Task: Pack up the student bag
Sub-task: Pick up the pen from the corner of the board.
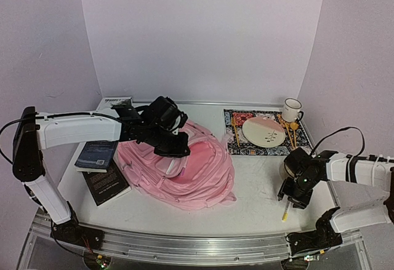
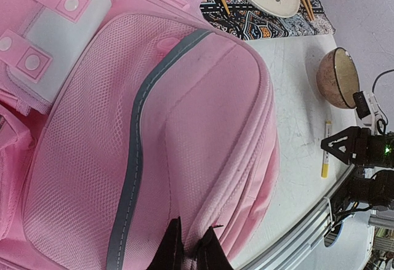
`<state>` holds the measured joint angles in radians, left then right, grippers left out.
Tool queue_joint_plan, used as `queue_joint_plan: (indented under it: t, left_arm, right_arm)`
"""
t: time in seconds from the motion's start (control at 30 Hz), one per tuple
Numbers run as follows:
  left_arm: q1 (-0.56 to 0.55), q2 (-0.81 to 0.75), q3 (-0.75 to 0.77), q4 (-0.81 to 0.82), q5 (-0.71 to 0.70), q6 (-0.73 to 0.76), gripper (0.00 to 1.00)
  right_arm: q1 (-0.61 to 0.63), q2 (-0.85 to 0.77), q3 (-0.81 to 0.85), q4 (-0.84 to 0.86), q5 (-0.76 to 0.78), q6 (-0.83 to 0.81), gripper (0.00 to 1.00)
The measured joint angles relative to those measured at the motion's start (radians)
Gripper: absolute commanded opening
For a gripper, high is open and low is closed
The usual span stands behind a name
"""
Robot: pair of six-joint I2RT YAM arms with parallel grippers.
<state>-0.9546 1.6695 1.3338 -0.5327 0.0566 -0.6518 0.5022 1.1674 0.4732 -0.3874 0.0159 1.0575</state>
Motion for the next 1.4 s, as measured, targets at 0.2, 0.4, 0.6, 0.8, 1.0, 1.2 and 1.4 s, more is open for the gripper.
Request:
queue_joint_plan:
  t: [0.2,0.4,0.6,0.8,1.0,1.2,1.4]
  left_arm:
    - [0.000,0.000,0.000,0.000,0.000,0.000,0.00]
    - [0.000,0.000,0.000,0.000,0.000,0.000,0.00]
    - [0.000,0.000,0.000,0.000,0.000,0.000,0.00]
    - [0.000,0.000,0.000,0.000,0.000,0.000,0.00]
    - [0.000,0.000,0.000,0.000,-0.001,0.000,0.00]
    - [0.000,-0.001,0.000,0.000,-0.007,0.000,0.00]
    - [0.000,-0.007,0.000,0.000,-0.009,0.001,0.00]
  right_arm:
    - [-0.002,0.020,0.000,0.016,-0.046,-0.014,0.53]
    - [-0.002,0.049,0.001,0.031,-0.064,-0.019,0.47]
    - [-0.003,0.077,0.009,0.069,-0.080,-0.032,0.39]
    - [-0.003,0.128,0.038,0.082,-0.088,-0.041,0.33]
    - [0.008,0.194,0.083,0.045,-0.085,-0.064,0.29]
    - [0.070,0.254,0.129,0.002,-0.035,-0.062,0.15]
    - [0.129,0.281,0.162,0.016,-0.047,-0.050,0.07]
